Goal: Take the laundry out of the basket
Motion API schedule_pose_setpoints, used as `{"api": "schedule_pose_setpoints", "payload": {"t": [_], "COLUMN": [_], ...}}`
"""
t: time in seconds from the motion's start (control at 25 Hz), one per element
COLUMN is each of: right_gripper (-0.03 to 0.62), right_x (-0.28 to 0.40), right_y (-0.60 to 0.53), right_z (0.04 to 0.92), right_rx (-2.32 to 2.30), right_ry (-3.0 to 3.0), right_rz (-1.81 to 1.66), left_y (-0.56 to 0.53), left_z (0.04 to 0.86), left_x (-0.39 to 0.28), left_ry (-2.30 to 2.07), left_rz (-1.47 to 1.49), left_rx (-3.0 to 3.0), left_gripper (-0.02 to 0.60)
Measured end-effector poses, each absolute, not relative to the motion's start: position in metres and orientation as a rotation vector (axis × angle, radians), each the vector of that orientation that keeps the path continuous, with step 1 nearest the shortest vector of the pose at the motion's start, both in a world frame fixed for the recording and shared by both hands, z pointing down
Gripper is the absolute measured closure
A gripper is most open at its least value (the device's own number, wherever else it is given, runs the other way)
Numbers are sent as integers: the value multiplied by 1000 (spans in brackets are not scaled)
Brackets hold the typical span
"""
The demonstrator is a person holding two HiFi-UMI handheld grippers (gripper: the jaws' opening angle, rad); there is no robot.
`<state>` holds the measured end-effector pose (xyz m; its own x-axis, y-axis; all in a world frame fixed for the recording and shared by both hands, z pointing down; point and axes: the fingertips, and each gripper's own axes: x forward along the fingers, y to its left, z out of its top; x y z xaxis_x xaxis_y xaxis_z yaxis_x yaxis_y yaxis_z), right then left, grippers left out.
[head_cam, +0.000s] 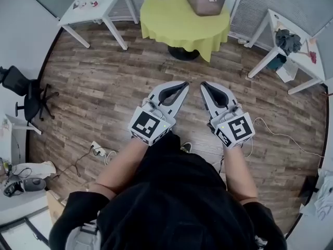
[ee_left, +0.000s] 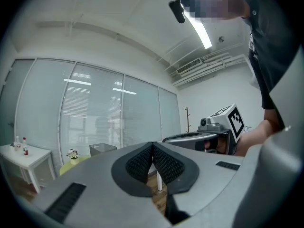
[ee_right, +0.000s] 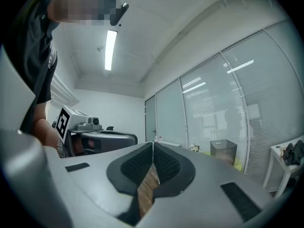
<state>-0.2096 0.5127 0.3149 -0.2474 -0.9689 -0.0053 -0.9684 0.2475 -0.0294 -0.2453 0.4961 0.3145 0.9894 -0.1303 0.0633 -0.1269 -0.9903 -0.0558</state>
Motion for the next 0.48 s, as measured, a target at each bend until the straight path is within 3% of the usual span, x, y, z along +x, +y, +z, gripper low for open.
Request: {"api": "schedule_pose_setpoints", "payload": {"t": [0.48], "right_gripper": [569], "right_x": [-190], "right_y": [455], "right_z": [311], "right_rx": [-1941], "right_ry": [2473], "right_rz": [-35], "left_y": [435], "left_z": [312], "left_x": [-224], "left_ry": [185], "left_rz": [-82], "left_rx": [-3095], "left_gripper": [571]}}
